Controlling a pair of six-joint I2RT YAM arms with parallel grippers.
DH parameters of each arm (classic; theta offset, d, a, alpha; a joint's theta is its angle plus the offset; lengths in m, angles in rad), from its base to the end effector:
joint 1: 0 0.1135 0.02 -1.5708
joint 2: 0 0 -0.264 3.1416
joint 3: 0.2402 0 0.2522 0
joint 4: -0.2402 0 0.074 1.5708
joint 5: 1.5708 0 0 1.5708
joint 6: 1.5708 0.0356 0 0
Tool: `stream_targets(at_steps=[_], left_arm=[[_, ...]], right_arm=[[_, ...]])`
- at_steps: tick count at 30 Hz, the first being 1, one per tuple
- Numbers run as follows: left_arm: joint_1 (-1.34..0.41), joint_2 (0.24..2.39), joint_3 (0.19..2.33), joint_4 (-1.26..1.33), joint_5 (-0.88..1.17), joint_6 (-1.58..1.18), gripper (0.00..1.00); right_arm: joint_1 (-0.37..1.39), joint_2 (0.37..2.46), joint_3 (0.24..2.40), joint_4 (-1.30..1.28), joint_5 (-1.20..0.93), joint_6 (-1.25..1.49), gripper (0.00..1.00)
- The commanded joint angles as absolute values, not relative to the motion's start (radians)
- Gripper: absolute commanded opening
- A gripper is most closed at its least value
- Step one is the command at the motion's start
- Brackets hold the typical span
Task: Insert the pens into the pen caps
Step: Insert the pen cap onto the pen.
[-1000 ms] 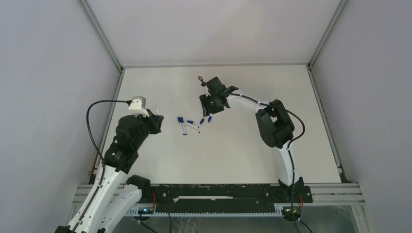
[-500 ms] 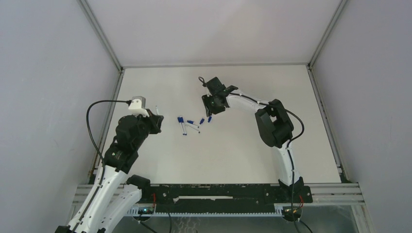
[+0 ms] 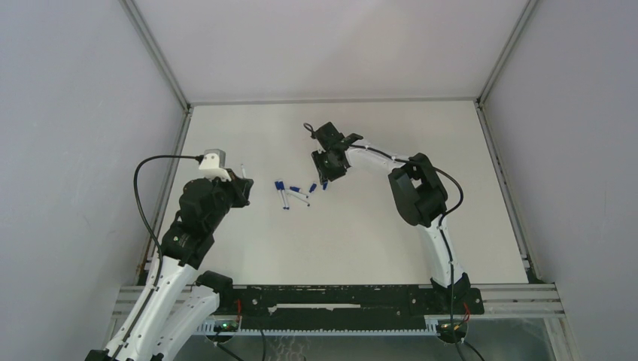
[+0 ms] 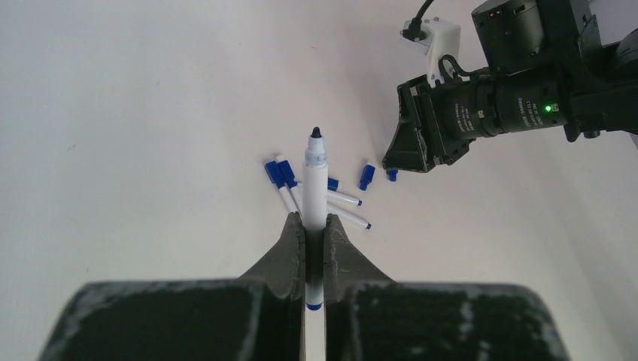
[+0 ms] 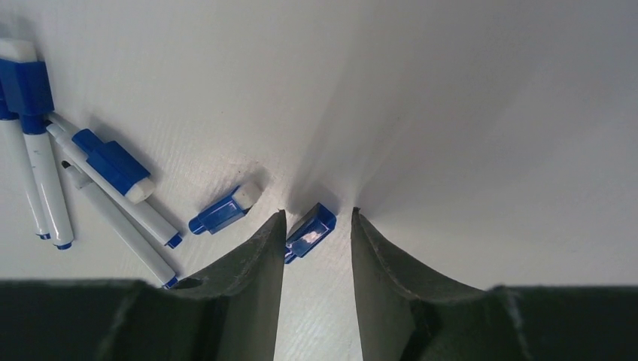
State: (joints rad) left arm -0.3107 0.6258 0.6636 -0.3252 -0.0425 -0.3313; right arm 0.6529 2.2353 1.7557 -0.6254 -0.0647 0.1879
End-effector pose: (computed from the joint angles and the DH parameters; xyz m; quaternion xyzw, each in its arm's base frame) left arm 0.1467 -0.0455 0.3063 -0.0210 0.8007 -0.1727 0.5732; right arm 0.3775 0.2916 0.1637 -0.2313 0.9446 0.1229 0.1978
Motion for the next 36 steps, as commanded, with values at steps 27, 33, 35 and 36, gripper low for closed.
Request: stream_targets(at_steps=[27, 33, 35, 36], left_arm=[[-0.295, 0.621, 0.672, -0.298, -0.034, -0.317, 0.0], [-0.295, 0.623, 0.673, -0.298, -0.032, -0.317, 0.0], [-0.295, 0.623, 0.673, -0.298, -0.031, -0.318, 0.0], [-0.293, 0.622, 0.673, -0.298, -0.032, -0.318, 0.0]], right_arm=[[0.676, 2.354, 1.928, -0.8, -0.022, 0.081, 0.39], [0.681, 2.353, 1.921, -0.817, -0.02, 0.09, 0.36], [0.681, 2.347, 1.915, -0.823, -0.02, 0.091, 0.37], [0.681, 2.344, 1.911, -0.826, -0.021, 0.092, 0.37]])
